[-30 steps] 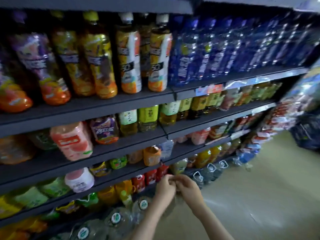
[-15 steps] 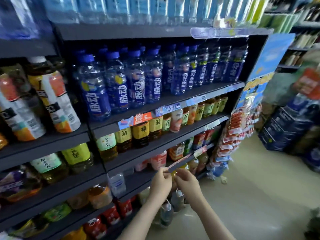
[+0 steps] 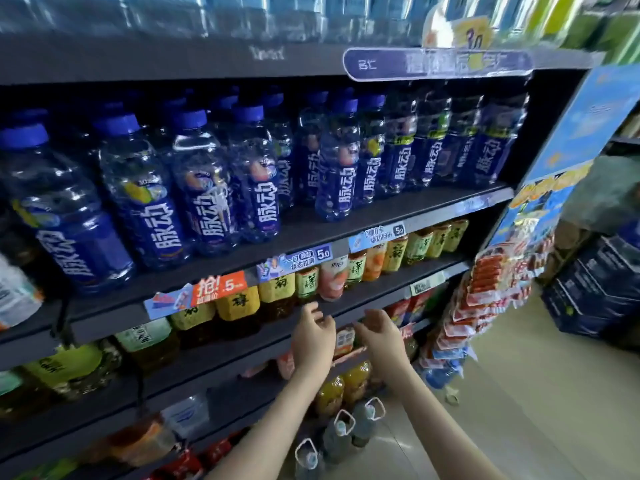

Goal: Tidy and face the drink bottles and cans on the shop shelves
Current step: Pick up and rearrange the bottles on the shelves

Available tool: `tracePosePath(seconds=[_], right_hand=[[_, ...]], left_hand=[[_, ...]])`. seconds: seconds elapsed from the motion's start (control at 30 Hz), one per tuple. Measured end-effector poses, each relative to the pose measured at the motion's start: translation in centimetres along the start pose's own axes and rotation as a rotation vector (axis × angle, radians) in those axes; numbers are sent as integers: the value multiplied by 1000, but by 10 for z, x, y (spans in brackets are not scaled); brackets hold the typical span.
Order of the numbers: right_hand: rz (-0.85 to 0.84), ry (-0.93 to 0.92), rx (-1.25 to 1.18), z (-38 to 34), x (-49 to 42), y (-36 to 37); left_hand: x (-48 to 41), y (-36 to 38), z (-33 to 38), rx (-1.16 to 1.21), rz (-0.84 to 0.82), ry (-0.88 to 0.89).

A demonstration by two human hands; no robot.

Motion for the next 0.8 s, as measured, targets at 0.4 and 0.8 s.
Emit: tracePosePath(seconds=[0.4, 0.8], right_hand=[[-311, -194, 22, 7, -130, 7], [-367, -285, -93, 29, -161, 20]], left_hand=[[-55, 72, 26, 27, 483, 38], [-90, 104, 14, -78, 772, 117]])
Point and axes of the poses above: each hand's wrist, its own x-axis away from the middle knuckle, its own y-axis out of the palm, z = x × y, the point moved 10 cm from there along -x, towards the middle knuckle, and after that the axes turned 4 degrees about z, right-handed, at the moved point
